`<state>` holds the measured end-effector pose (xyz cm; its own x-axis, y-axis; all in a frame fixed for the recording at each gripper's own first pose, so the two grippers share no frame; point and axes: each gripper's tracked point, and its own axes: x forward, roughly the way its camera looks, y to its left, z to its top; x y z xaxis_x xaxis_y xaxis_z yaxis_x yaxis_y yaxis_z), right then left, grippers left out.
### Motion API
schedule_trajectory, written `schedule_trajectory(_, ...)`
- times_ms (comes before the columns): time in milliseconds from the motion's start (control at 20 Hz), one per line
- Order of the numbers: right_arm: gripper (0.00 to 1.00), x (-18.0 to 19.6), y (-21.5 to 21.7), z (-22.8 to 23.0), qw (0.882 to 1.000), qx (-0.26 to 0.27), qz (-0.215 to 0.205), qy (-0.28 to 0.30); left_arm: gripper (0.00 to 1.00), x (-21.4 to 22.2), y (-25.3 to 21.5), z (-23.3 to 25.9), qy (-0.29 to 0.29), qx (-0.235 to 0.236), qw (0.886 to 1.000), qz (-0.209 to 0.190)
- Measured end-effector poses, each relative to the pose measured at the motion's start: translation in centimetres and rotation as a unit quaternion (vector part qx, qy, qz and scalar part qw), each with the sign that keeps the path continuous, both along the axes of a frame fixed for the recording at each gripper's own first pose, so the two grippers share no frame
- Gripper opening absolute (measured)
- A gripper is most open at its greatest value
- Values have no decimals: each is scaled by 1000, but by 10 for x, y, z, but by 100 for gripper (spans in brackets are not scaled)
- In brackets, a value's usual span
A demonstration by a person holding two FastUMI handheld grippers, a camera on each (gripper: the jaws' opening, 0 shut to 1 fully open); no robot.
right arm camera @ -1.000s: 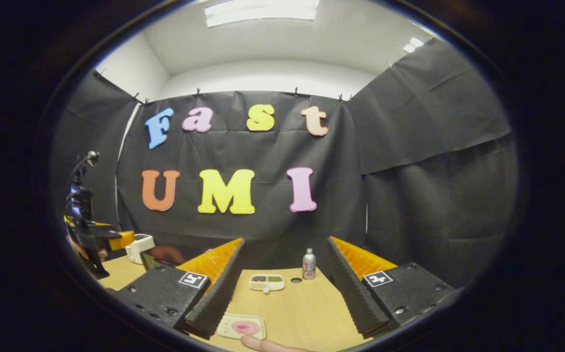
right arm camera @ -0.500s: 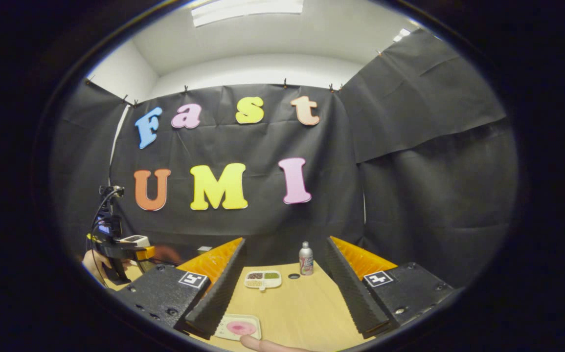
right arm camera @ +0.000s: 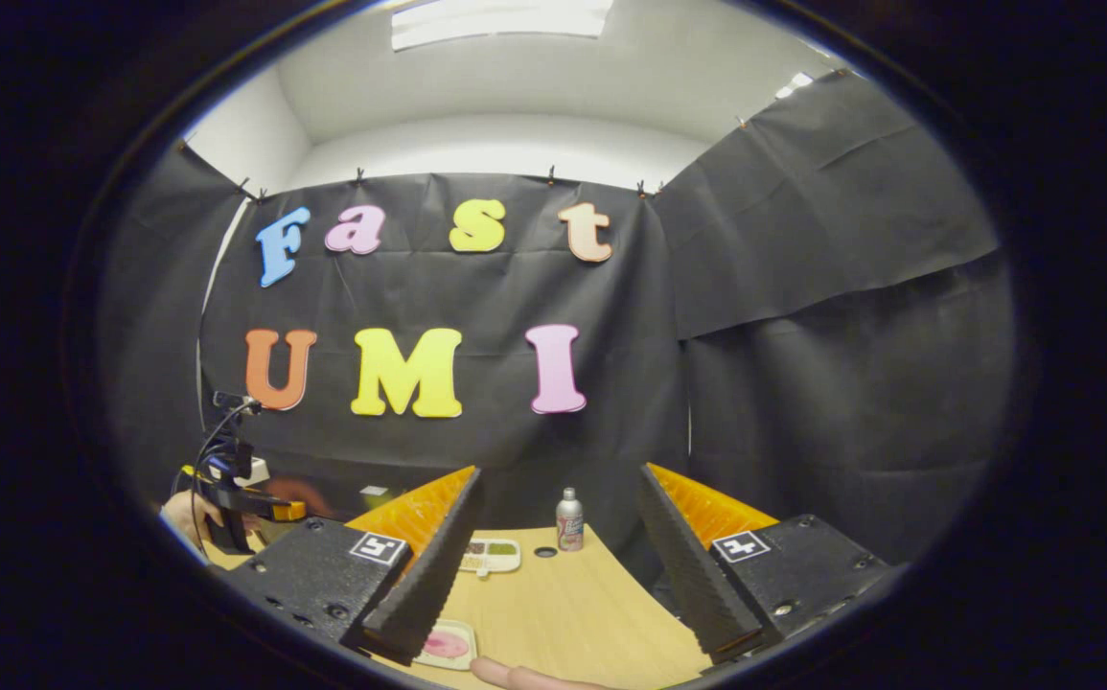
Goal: Open the electric oven with the left hand, put the food in, and close the electric oven.
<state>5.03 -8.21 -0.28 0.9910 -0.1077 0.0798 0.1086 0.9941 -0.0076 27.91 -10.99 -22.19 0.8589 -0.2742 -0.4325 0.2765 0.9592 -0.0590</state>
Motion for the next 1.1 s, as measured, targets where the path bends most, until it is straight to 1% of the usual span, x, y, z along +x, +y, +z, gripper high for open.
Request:
schedule_trajectory(150, 96, -10, 2, 3, 1000, 4, 2, -1, 96, -4, 1, -1, 11, -7, 1000, 3)
schedule_trajectory(450, 96, -24, 8, 9, 1000, 13, 6, -3, 96, -27, 6, -3, 20, 5, 1000, -6)
schedule_trajectory(750, 96, -42, 17, 8, 1000, 14, 13, -2, 96, -68, 16, -13, 22, -1, 1000, -5)
schedule_trajectory(900, 96, -51, 28, 5, 1000, 14, 21, 0, 96, -87, 18, -22, 22, 7, 1000, -5)
schedule_trajectory(1000, 96, -55, 35, 6, 1000, 12, 27, -1, 96, -100, 21, -29, 26, -2, 1000, -4)
schedule_trajectory(1100, 96, -60, 36, 8, 1000, 5, 27, -6, 96, -114, 24, -39, 29, 0, 1000, -4)
